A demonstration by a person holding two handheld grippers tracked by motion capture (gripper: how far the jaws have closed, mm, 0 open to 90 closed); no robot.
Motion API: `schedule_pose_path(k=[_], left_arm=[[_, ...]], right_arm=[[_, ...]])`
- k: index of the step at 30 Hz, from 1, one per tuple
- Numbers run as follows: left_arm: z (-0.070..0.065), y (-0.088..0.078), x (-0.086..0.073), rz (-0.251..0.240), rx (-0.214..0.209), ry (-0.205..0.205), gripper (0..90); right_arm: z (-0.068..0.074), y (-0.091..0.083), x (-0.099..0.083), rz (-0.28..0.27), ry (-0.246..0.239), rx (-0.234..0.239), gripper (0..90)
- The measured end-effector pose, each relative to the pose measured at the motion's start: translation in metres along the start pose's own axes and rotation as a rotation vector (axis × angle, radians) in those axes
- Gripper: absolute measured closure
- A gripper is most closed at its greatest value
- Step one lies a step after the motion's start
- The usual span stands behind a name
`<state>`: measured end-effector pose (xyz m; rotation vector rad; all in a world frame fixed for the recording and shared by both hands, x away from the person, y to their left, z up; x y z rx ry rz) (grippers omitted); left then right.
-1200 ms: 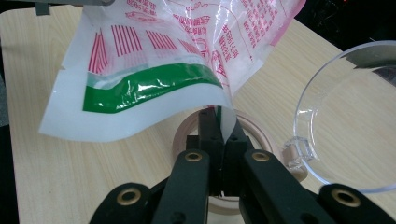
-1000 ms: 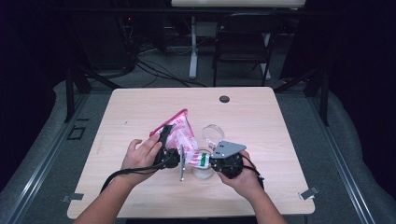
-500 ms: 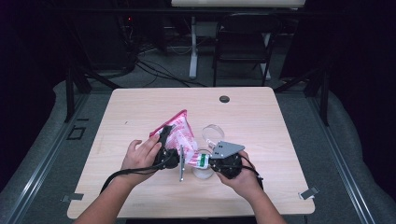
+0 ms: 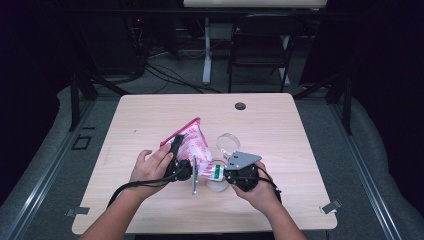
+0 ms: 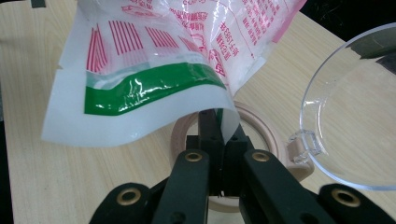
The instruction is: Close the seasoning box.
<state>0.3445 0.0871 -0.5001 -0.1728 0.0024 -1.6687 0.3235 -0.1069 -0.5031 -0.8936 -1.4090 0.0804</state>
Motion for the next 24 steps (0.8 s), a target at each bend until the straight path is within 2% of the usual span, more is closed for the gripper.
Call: schedule_pose_path(k=[24], left_arm=[[0.0005, -0.0002, 0.0001, -0.001, 0.002, 0.0, 65.9]], right_arm=[[-0.0001, 0.0003, -0.0001, 0.005, -0.003, -0.003, 90.0]])
Point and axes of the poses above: each handheld gripper's, and its own axes: y roughly forward along the jaws, x roughly out of its top, z roughly to its left, the point moved 3 cm from there along y, roughly forward along the jaws, and after that the axes turned 4 degrees about x, right-handed, at the moved point
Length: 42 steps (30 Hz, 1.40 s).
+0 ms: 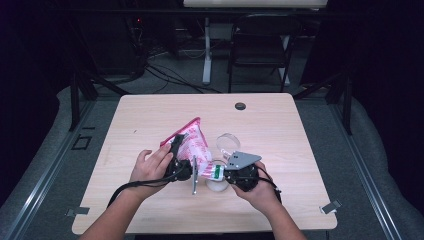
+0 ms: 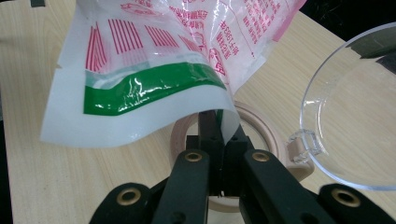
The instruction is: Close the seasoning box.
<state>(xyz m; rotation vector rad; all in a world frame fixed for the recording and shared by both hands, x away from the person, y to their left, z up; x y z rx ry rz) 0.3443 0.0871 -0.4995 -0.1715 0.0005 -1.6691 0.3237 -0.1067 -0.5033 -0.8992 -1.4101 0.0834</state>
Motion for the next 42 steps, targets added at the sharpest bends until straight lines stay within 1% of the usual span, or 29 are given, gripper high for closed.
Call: schedule_pose_path(k=[25, 27, 29, 30, 31, 33, 36, 38, 39, 42], left_arm=[[0.0002, 0.0001, -0.0004, 0.004, 0.005, 0.001, 66.0], [0.0006, 0.0002, 0.0002, 0.003, 0.003, -0.002, 66.0], [0.0015, 0.0005, 0.0011, -0.007, 0.012, 0.0, 66.0], [0.0015, -0.0002, 0.0015, 0.001, 0.007, -0.002, 66.0], [0.0021, -0.0001, 0.0021, -0.001, 0.009, -0.001, 66.0], [0.003, 0.0003, 0.0032, -0.004, 0.012, -0.001, 66.0], [0.0048, 0.0009, 0.0048, -0.005, 0.019, 0.008, 66.0], [0.0052, 0.0017, 0.0056, -0.005, 0.017, 0.008, 66.0], [0.0042, 0.0017, 0.0057, 0.001, 0.009, 0.001, 66.0], [0.0041, 0.0027, 0.0072, -0.005, 0.015, 0.011, 66.0]], right_arm=[[0.0012, 0.0018, -0.0001, 0.004, -0.003, -0.003, 90.0], [0.0007, 0.0013, -0.0001, 0.003, -0.005, -0.003, 90.0], [0.0003, 0.0006, 0.0, -0.004, 0.0, -0.005, 90.0], [-0.0001, -0.0002, 0.0002, -0.003, -0.001, -0.01, 90.0], [-0.0004, -0.0008, 0.0004, -0.004, 0.0, -0.005, 90.0], [-0.001, -0.0016, 0.0005, -0.008, 0.004, -0.012, 90.0], [-0.0019, -0.0015, 0.0001, -0.012, 0.006, -0.013, 90.0], [-0.0025, -0.002, -0.0001, -0.014, 0.01, -0.015, 90.0], [-0.0029, -0.0021, -0.0003, -0.014, 0.011, -0.012, 90.0], [-0.0041, -0.0027, -0.0011, -0.007, 0.01, -0.016, 90.0]])
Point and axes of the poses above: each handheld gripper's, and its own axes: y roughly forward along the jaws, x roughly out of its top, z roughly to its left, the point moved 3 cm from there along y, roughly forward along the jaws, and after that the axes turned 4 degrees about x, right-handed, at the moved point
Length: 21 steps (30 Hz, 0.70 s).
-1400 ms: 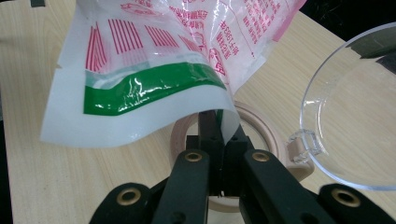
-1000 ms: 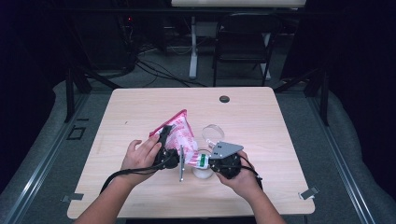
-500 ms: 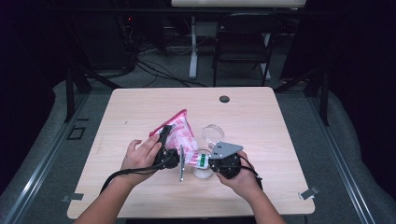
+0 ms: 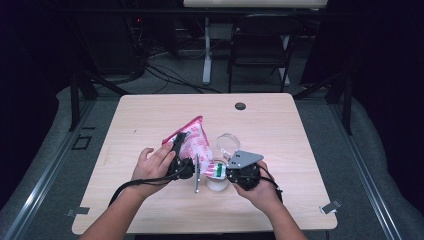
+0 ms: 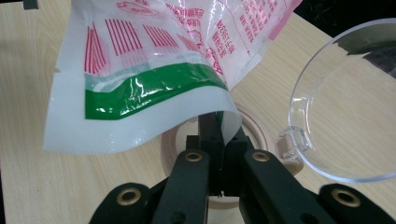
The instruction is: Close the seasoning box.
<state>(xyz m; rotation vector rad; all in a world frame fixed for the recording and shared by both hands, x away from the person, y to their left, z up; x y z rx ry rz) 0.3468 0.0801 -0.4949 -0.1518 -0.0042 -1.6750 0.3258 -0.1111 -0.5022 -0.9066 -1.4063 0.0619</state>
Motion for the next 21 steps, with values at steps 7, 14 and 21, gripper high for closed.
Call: schedule_pose_path(k=[7, 14, 21], left_arm=[[-0.001, 0.002, -0.0005, -0.003, -0.007, -0.002, 66.0], [-0.0023, 0.0022, -0.0023, 0.009, -0.012, 0.0, 66.1], [-0.0021, 0.0025, -0.0035, 0.006, -0.007, 0.002, 66.0]], right_arm=[[-0.0005, 0.0012, -0.0009, 0.004, 0.001, -0.006, 90.0], [0.0007, 0.0041, -0.0011, 0.011, -0.004, 0.0, 90.0], [0.0009, 0.0055, -0.0009, 0.016, -0.008, 0.008, 90.0]])
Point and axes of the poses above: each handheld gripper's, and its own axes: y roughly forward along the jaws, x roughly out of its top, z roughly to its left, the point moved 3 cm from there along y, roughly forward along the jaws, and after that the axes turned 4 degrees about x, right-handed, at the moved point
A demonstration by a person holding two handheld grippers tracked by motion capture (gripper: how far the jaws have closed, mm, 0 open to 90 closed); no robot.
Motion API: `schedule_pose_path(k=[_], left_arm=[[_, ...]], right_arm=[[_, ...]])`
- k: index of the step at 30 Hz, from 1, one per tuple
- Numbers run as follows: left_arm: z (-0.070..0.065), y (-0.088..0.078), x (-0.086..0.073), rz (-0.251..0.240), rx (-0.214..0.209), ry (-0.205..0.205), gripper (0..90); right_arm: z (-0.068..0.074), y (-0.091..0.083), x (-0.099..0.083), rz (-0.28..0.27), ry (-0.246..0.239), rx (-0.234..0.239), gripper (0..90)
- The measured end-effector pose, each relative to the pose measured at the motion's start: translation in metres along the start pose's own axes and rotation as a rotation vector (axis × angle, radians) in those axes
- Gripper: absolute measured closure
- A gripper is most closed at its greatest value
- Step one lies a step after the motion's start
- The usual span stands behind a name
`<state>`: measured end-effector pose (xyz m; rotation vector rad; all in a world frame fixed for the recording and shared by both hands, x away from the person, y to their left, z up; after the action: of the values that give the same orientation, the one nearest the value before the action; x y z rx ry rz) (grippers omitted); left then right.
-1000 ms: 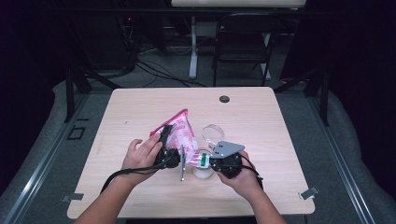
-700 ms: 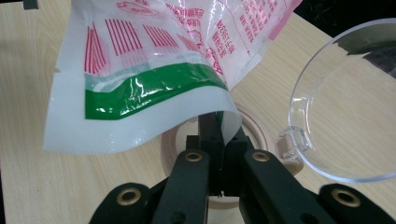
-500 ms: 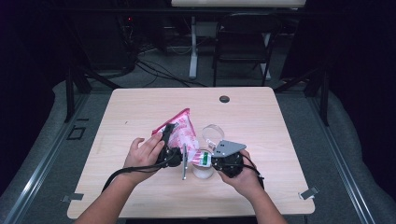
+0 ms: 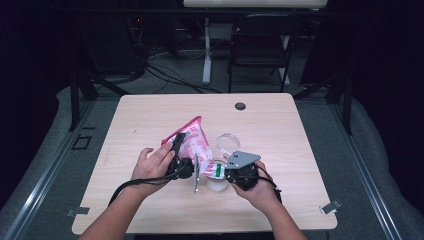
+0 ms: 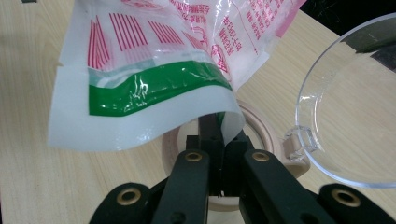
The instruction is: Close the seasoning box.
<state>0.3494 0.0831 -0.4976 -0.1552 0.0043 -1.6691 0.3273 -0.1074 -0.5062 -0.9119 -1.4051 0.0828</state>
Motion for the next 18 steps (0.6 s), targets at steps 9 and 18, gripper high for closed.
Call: schedule_pose_path(k=[9, 18], left_arm=[[-0.0008, -0.0002, -0.0006, 0.001, -0.004, -0.004, 66.0], [-0.0004, -0.0006, -0.0012, -0.003, 0.002, -0.002, 66.1]], right_arm=[[0.0005, 0.0009, -0.0001, 0.001, -0.001, -0.003, 90.0], [0.0012, 0.0015, 0.0, 0.004, -0.002, 0.0, 90.0]])
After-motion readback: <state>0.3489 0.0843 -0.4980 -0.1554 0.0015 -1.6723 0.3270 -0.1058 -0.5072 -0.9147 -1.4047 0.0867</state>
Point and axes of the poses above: each handheld gripper's, and its own axes: y roughly forward along the jaws, x roughly out of its top, z roughly to its left, the point moved 3 cm from there along y, roughly forward along the jaws, and after that the axes turned 4 degrees about x, right-handed, at the moved point
